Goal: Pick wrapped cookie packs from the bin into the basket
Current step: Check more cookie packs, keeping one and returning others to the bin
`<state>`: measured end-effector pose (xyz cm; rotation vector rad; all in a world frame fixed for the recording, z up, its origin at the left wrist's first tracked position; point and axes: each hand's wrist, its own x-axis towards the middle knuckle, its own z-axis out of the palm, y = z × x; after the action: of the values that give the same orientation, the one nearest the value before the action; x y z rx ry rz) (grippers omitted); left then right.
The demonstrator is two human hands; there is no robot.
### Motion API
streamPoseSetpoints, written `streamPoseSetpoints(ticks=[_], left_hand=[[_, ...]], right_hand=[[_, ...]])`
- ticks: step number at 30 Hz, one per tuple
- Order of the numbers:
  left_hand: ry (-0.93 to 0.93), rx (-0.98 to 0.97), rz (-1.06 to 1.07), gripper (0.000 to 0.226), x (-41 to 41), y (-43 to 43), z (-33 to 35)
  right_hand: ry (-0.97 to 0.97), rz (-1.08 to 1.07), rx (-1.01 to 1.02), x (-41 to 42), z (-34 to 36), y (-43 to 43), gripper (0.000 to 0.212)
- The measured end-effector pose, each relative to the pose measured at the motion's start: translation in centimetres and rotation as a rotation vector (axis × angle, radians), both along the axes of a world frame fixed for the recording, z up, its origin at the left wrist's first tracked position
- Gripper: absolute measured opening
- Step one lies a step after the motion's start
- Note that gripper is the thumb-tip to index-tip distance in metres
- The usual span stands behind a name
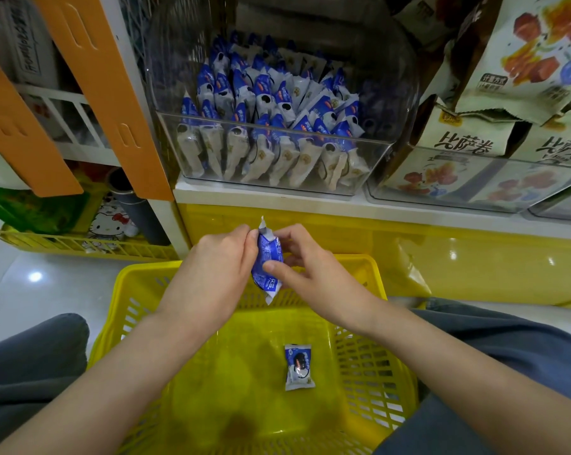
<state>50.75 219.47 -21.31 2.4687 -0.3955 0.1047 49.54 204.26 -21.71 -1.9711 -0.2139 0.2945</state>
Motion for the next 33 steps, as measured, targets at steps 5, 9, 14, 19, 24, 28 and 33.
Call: streamPoseSetpoints(ticks=[5, 9, 14, 19, 24, 28, 33], left_hand=[[0.037, -0.145, 0.009, 0.025, 0.2, -0.5, -0.4], [0.185, -0.286, -0.052, 0.022, -0.3, -1.4, -0.5], [0.274, -0.437, -0.043, 0.024, -0.2, -1.3, -0.2], [0.570, -0.765, -0.005, 0.019, -0.2, -2.1, 1.1], [0.641, -0.982, 0.053, 0.019, 0.2, -2.6, 2.7], [0.534, -0.962, -0.010, 0.012, 0.4, -2.7, 3.6], [0.529, -0.992, -0.095, 0.020, 1.4, -2.7, 4.4]], right_hand=[[0.027, -0.115, 0.063, 0.1, -0.1, 0.1, 0.033], [0.177, -0.330, 0.245, 0.9, 0.3, 0.0, 0.048], [0.231, -0.338, 0.265, 1.1, 0.4, 0.1, 0.055], [0.033, -0.252, 0.126, 1.8, 1.7, -0.5, 0.055], [-0.075, -0.217, 0.062, 2.5, 2.6, -0.8, 0.016], [-0.112, -0.262, 0.154, 3.1, 4.3, -1.4, 0.020], [-0.226, -0.305, 0.176, 4.0, 6.9, -1.9, 0.020]])
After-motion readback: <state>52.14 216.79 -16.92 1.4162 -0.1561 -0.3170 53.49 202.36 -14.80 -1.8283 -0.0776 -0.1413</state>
